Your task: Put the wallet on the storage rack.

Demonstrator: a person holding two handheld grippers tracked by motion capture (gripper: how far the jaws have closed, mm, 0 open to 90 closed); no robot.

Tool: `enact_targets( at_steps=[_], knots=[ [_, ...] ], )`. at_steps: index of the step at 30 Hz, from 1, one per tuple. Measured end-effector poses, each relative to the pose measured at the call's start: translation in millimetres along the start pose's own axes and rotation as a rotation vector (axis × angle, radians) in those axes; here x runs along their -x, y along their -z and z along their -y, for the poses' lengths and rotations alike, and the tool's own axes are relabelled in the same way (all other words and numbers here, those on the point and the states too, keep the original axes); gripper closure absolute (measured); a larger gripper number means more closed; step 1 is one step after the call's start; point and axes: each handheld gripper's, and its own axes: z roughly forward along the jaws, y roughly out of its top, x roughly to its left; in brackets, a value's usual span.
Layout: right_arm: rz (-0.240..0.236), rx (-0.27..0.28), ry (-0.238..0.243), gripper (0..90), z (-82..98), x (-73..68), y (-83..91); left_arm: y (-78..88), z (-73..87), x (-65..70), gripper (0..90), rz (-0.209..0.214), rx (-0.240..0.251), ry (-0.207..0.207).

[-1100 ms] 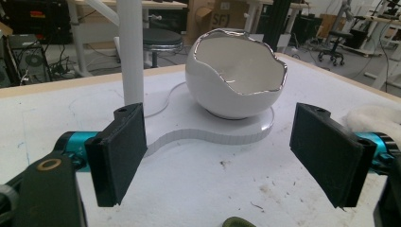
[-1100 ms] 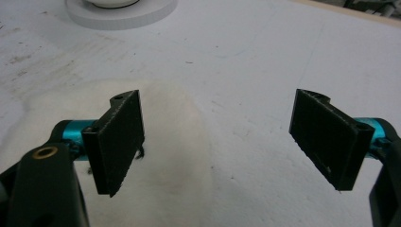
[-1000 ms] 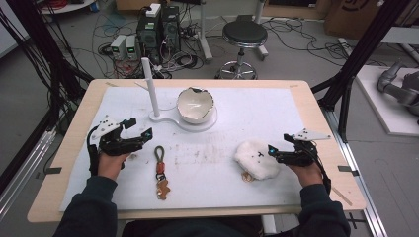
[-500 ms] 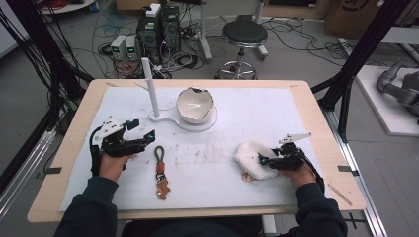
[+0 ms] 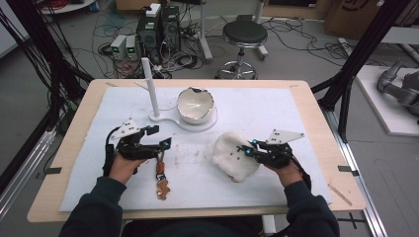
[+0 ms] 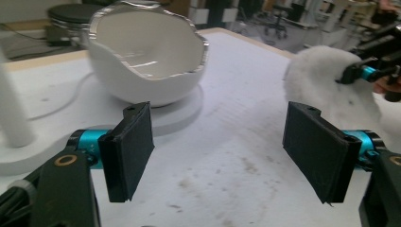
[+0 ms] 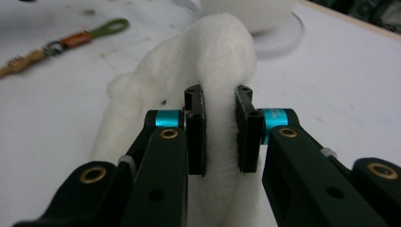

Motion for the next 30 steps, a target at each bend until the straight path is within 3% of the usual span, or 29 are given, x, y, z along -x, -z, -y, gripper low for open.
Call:
enact_targets(
  at_steps=[1, 2, 4, 5, 6, 7, 8, 11, 14, 15, 16, 18, 21, 24, 25, 26, 27, 30],
  knots=[
    [-0.012, 0.010, 0.014, 78.4, -4.5, -3.9, -3.6, -6.8, -1.1, 6.5, 25.2, 0.046, -0.016, -0.012],
    [-0.026, 0.020, 0.028, 78.3, -8.6, -7.8, -7.1, -6.8, -1.1, 6.5, 25.2, 0.046, -0.016, -0.012],
    [-0.041, 0.029, 0.045, 78.3, -12.5, -11.4, -10.5, -15.3, -1.8, 14.5, 25.2, 0.087, -0.033, -0.022],
    [-0.078, 0.037, 0.076, 78.2, -18.6, -18.5, -17.4, -24.2, -2.2, 22.1, 25.2, 0.128, -0.054, -0.035],
    [-0.095, 0.037, 0.083, 78.1, -20.4, -21.0, -19.9, -24.2, -2.2, 22.1, 25.2, 0.128, -0.054, -0.035],
    [-0.115, 0.034, 0.098, 78.0, -23.4, -25.5, -24.3, -35.1, -1.9, 30.7, 25.2, 0.178, -0.090, -0.044],
    [-0.115, 0.034, 0.098, 78.0, -23.4, -25.5, -24.3, -35.1, -1.9, 30.7, 25.2, 0.178, -0.090, -0.044],
    [-0.166, 0.038, 0.133, 77.9, -29.2, -35.6, -33.9, -47.0, 1.1, 41.8, 26.0, 0.257, -0.153, -0.046],
    [-0.188, 0.044, 0.146, 77.8, -30.6, -38.2, -36.0, -50.7, 3.2, 45.2, 30.3, 0.292, -0.185, -0.047],
    [-0.196, 0.050, 0.150, 77.7, -31.6, -39.5, -37.1, -51.6, 3.7, 47.1, 43.8, 0.327, -0.194, -0.058],
    [-0.196, 0.050, 0.150, 77.7, -31.6, -39.5, -37.1, -51.6, 3.7, 47.1, 55.9, 0.327, -0.194, -0.058],
    [-0.188, 0.055, 0.150, 76.5, -32.1, -38.9, -37.9, -50.6, 2.8, 49.6, 69.1, 0.331, -0.204, -0.078],
    [-0.165, 0.051, 0.125, 70.4, -31.5, -36.8, -38.4, -46.4, -0.1, 49.6, 75.2, 0.333, -0.157, -0.085],
    [-0.107, 0.059, 0.039, 52.0, -28.0, -29.4, -38.0, -38.6, -4.2, 45.6, 76.5, 0.306, -0.076, -0.071],
    [-0.091, 0.067, -0.033, 46.3, -24.7, -22.2, -36.1, -35.4, -5.2, 42.7, 77.0, 0.302, -0.040, -0.060],
    [-0.091, 0.067, -0.033, 46.3, -24.7, -22.2, -36.1, -32.3, -6.2, 40.4, 77.0, 0.299, 0.000, -0.042],
    [-0.102, 0.087, -0.084, 43.1, -20.3, -17.2, -34.6, -26.5, -8.1, 36.2, 77.2, 0.291, 0.071, -0.019],
    [-0.146, 0.104, -0.155, 41.5, -16.8, -13.8, -37.4, -22.9, -9.2, 34.4, 77.4, 0.285, 0.111, -0.016]
  ],
)
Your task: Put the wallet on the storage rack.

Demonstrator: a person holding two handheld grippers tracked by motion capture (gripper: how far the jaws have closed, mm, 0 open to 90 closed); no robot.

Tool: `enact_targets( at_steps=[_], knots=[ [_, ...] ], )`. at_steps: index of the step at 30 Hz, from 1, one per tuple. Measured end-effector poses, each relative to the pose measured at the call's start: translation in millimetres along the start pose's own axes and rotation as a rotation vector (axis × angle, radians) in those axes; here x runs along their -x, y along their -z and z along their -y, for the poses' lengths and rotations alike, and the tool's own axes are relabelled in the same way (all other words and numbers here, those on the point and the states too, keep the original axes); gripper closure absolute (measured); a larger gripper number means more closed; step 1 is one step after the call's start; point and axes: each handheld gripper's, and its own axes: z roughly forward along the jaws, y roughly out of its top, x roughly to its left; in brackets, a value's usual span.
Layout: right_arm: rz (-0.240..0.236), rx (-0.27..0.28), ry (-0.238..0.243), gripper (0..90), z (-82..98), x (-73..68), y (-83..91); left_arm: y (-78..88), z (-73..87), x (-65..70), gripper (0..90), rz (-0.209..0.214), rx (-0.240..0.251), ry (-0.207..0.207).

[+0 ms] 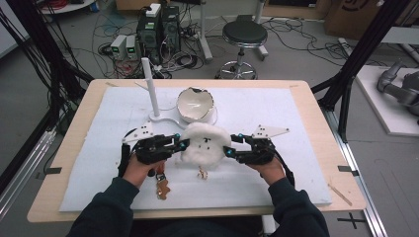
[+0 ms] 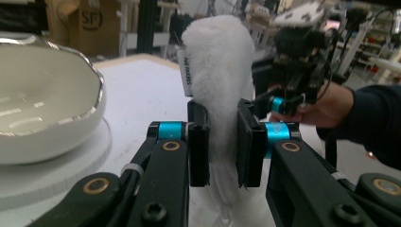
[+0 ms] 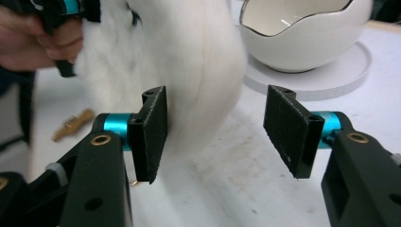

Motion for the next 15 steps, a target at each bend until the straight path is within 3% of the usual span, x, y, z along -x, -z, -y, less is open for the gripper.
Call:
enact_targets(
  at_steps=[2, 3, 5, 6, 7, 8, 9, 10, 11, 12, 13, 15],
  knots=[
    [-0.016, 0.008, -0.014, 41.6, 0.1, 0.0, -1.4, 1.1, 0.1, 0.2, 77.4, -0.008, 0.025, -0.002],
    [-0.059, 0.014, -0.049, 41.6, 0.9, -0.7, -5.0, 1.4, 0.2, 0.8, 77.4, -0.006, 0.040, -0.003],
    [-0.087, 0.006, -0.076, 41.6, 2.1, -0.4, -7.7, 1.4, -0.4, 2.3, 77.4, 0.007, 0.062, -0.020],
    [-0.132, -0.012, -0.122, 46.2, 4.9, 0.3, -13.7, 1.0, -0.6, 3.1, 77.4, 0.006, 0.061, -0.023],
    [-0.147, -0.016, -0.115, 57.2, 5.5, -0.2, -14.9, -0.8, 0.5, 4.3, 77.3, -0.002, 0.038, -0.030],
    [-0.147, -0.016, -0.115, 57.2, 5.5, -0.2, -14.9, -0.8, 0.5, 4.3, 77.1, -0.002, 0.038, -0.030],
    [-0.139, -0.006, -0.076, 68.5, 4.2, -1.7, -13.3, -2.4, 2.3, 3.5, 76.4, -0.025, 0.001, -0.035],
    [-0.139, -0.006, -0.076, 68.5, 4.2, -1.7, -13.3, -2.4, 2.3, 3.5, 75.4, -0.025, 0.001, -0.035],
    [-0.116, 0.009, -0.045, 72.7, 2.4, -1.1, -7.8, -5.8, 4.7, 2.2, 73.4, -0.038, -0.080, -0.029],
    [-0.105, 0.016, -0.032, 73.7, 1.6, -1.1, -5.5, -5.8, 4.7, 2.2, 71.6, -0.038, -0.080, -0.029],
    [-0.105, 0.016, -0.032, 73.7, 1.6, -1.1, -5.5, -9.4, 7.8, 1.6, 71.6, -0.046, -0.147, -0.033],
    [-0.069, 0.037, 0.014, 74.6, -0.7, -1.9, 0.3, -16.0, 13.1, 3.1, 69.3, -0.042, -0.235, -0.053]
  ],
)
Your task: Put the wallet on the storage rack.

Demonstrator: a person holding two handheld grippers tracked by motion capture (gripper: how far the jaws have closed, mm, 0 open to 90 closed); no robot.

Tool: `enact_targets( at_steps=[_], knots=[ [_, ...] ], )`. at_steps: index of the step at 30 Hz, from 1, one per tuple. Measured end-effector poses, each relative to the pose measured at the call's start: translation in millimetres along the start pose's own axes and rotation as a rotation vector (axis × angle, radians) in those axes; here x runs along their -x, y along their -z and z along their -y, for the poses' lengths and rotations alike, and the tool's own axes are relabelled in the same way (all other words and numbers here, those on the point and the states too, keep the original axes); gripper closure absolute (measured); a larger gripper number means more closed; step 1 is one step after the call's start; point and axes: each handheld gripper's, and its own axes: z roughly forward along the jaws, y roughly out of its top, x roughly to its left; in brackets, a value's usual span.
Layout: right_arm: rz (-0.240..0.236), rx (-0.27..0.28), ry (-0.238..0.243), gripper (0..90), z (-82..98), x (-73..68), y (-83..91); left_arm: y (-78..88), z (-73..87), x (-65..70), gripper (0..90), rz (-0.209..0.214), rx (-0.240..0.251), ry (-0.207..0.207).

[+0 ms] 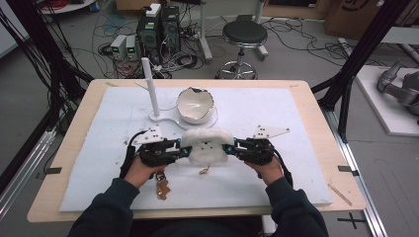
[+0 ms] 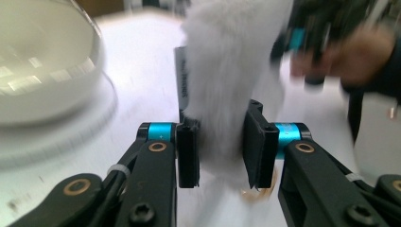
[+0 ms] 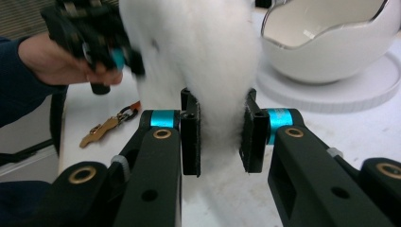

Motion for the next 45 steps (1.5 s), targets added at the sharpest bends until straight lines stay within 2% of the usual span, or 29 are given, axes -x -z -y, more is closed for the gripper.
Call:
enact_targets(
  at_steps=[2, 3, 4, 8, 11, 12, 14, 15, 16, 17, 18, 19, 20, 21, 22, 23, 24, 26, 27, 30, 32, 33, 35, 36, 37, 38, 41, 42, 45],
  knots=[
    [0.002, 0.034, 0.025, 73.6, -1.5, -2.3, 2.9, -5.8, 1.6, 3.2, 73.1, 0.008, -0.051, -0.025],
    [0.002, 0.034, 0.025, 73.6, -1.5, -2.3, 2.9, -5.8, 1.6, 3.2, 74.1, 0.008, -0.051, -0.025],
    [-0.013, 0.057, 0.016, 71.3, -1.9, -2.6, 3.7, -3.6, 0.6, 2.7, 75.3, 0.021, -0.028, -0.026],
    [-0.031, 0.078, -0.021, 62.5, -1.1, -0.7, 2.1, -0.1, -0.9, 2.5, 77.5, 0.050, 0.012, -0.029],
    [-0.047, 0.072, -0.039, 57.0, 0.1, -0.3, -1.5, 0.5, -2.7, 4.9, 77.9, 0.093, 0.057, -0.033],
    [-0.052, 0.070, -0.037, 57.1, 0.3, -0.1, -2.2, 0.5, -3.1, 5.4, 77.9, 0.104, 0.063, -0.032],
    [-0.074, 0.080, -0.032, 67.8, -0.4, -0.7, -0.8, 0.1, -3.0, 5.0, 77.3, 0.095, 0.056, -0.021],
    [-0.074, 0.080, -0.032, 67.8, -0.4, -0.7, -0.8, 0.0, -2.6, 3.8, 77.3, 0.074, 0.051, -0.011],
    [-0.082, 0.097, -0.013, 72.6, -1.7, -2.7, 1.1, -0.3, -2.2, 2.6, 70.8, 0.050, 0.048, 0.018],
    [-0.082, 0.097, -0.013, 72.6, -1.7, -2.7, 1.1, -1.3, -1.9, 1.1, 70.8, 0.026, 0.041, 0.039],
    [-0.062, 0.100, 0.002, 73.5, -2.7, -4.5, 1.9, -1.9, -1.5, 0.1, 60.4, 0.000, 0.019, 0.041],
    [-0.050, 0.096, 0.005, 73.7, -3.3, -4.3, 3.0, -2.1, -0.9, -1.2, 55.5, -0.029, 0.003, 0.038],
    [-0.050, 0.096, 0.005, 73.7, -3.3, -4.3, 3.0, -1.1, -0.2, -3.1, 55.5, -0.050, -0.002, 0.040],
    [-0.030, 0.097, 0.011, 73.7, -4.1, -3.5, 4.8, 0.9, 0.3, -5.0, 52.2, -0.076, 0.007, 0.046],
    [0.006, 0.117, 0.016, 73.8, -6.5, -1.6, 10.2, 7.9, 0.6, -10.7, 47.5, -0.128, 0.024, 0.058],
    [0.035, 0.118, 0.033, 73.8, -9.3, -0.9, 13.2, 12.5, 0.5, -14.0, 46.1, -0.153, 0.032, 0.060],
    [0.067, 0.113, 0.046, 73.8, -12.6, -0.8, 16.0, 12.5, 0.5, -14.0, 45.1, -0.153, 0.032, 0.060],
    [0.114, 0.111, 0.065, 73.8, -20.5, 0.1, 20.1, 26.2, 1.0, -22.5, 44.2, -0.227, 0.058, 0.067],
    [0.127, 0.113, 0.068, 73.8, -23.7, 1.0, 21.0, 26.2, 1.0, -22.5, 44.0, -0.227, 0.058, 0.067],
    [0.166, 0.119, 0.084, 73.8, -34.9, 3.2, 21.6, 44.1, 3.4, -32.9, 43.2, -0.293, 0.095, 0.078],
    [0.207, 0.113, 0.121, 73.8, -51.7, 6.8, 18.2, 53.8, 6.0, -39.0, 42.4, -0.327, 0.114, 0.092],
    [0.207, 0.113, 0.121, 73.8, -51.7, 6.8, 18.2, 58.1, 7.4, -42.3, 42.4, -0.340, 0.119, 0.097],
    [0.231, 0.087, 0.147, 73.9, -70.2, 10.7, 12.2, 65.3, 10.6, -48.2, 42.0, -0.367, 0.126, 0.108],
    [0.231, 0.087, 0.147, 73.9, -70.2, 10.7, 12.2, 68.8, 12.2, -50.7, 42.0, -0.378, 0.127, 0.114],
    [0.246, 0.076, 0.171, 74.0, -84.9, 13.7, 7.1, 72.3, 13.8, -53.5, 42.0, -0.395, 0.133, 0.121],
    [0.246, 0.076, 0.171, 74.0, -84.9, 13.7, 7.1, 74.1, 14.6, -54.9, 42.0, -0.405, 0.138, 0.125],
    [0.260, 0.060, 0.194, 74.0, -102.8, 16.1, -0.2, 81.4, 16.7, -59.8, 42.0, -0.430, 0.150, 0.134],
    [0.266, 0.056, 0.212, 74.0, -115.0, 16.8, -5.7, 83.2, 17.3, -60.7, 42.0, -0.434, 0.157, 0.137],
    [0.271, 0.049, 0.227, 74.1, -126.7, 17.5, -11.2, 86.9, 18.7, -63.3, 40.8, -0.436, 0.168, 0.145]
  ],
)
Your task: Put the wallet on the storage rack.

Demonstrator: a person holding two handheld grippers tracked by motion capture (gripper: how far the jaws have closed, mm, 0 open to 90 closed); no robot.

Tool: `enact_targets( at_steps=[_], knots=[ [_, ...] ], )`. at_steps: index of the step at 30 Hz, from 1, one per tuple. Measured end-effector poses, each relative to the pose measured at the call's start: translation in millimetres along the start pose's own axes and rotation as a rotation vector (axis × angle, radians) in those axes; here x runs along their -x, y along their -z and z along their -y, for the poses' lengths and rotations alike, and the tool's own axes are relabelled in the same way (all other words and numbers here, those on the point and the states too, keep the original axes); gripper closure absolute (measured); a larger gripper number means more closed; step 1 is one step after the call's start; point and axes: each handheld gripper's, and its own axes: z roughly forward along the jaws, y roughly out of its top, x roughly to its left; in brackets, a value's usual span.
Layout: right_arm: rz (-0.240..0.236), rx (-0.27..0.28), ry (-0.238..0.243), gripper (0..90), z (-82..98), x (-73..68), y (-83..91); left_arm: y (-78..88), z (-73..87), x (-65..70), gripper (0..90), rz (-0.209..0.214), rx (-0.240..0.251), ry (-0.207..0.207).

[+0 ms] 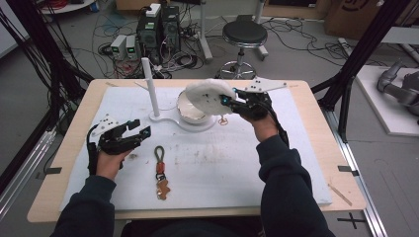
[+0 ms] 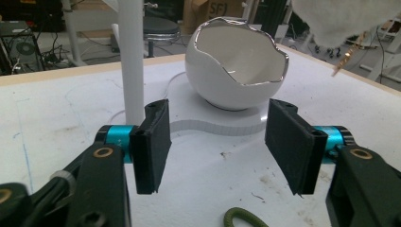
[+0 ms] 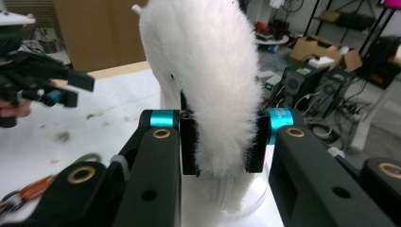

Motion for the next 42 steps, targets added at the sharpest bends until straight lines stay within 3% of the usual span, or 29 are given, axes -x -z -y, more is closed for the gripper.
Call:
enact_targets(
  at_steps=[1, 2, 6, 12, 18, 27, 30, 31, 32, 33, 34, 36, 39, 42],
  knots=[
    [0.004, -0.003, 0.010, 74.1, -9.4, 1.3, -6.0, 0.2, 0.2, -1.3, 36.5, 0.003, 0.006, 0.007],
    [0.004, -0.003, 0.010, 74.1, -9.4, 1.3, -6.0, 0.8, 0.3, -2.5, 36.5, -0.003, 0.010, 0.015],
    [0.008, -0.021, 0.031, 74.1, -23.4, 4.4, -21.0, 4.8, -0.2, -7.8, 22.4, -0.030, 0.030, 0.028],
    [0.010, -0.059, 0.082, 74.1, -39.0, 9.2, -50.3, 6.3, 0.7, -11.5, 22.5, -0.037, 0.022, 0.036],
    [0.028, -0.073, 0.084, 74.1, -42.3, 15.7, -68.9, 6.6, 1.0, -11.6, 22.8, -0.037, 0.013, 0.031],
    [0.051, -0.062, 0.093, 74.1, -49.1, 20.6, -78.1, 7.0, 1.9, -12.1, 23.3, -0.035, 0.012, 0.037],
    [0.058, -0.107, 0.121, 74.1, -46.4, 21.7, -79.2, 7.4, 2.2, -12.0, 23.3, -0.037, 0.010, 0.038],
    [0.061, -0.145, 0.151, 74.1, -44.7, 20.8, -80.4, 7.4, 2.3, -11.8, 23.4, -0.037, 0.010, 0.039],
    [0.061, -0.145, 0.151, 74.1, -44.7, 20.8, -80.4, 7.5, 2.3, -11.8, 23.4, -0.037, 0.009, 0.039],
    [0.066, -0.198, 0.214, 74.1, -42.6, 17.5, -82.5, 7.6, 2.3, -11.7, 23.3, -0.037, 0.009, 0.039],
    [0.066, -0.198, 0.214, 74.1, -42.6, 17.5, -82.5, 7.6, 2.3, -11.7, 23.3, -0.037, 0.009, 0.039],
    [0.069, -0.238, 0.270, 74.1, -40.2, 15.3, -85.1, 7.4, 2.5, -11.7, 23.4, -0.036, 0.008, 0.042],
    [0.071, -0.305, 0.318, 74.1, -36.6, 11.2, -88.9, 7.1, 2.8, -11.8, 23.3, -0.032, 0.009, 0.044],
    [0.081, -0.333, 0.337, 74.1, -34.8, 9.7, -91.4, 7.2, 2.8, -12.2, 23.4, -0.026, 0.008, 0.050]
  ],
)
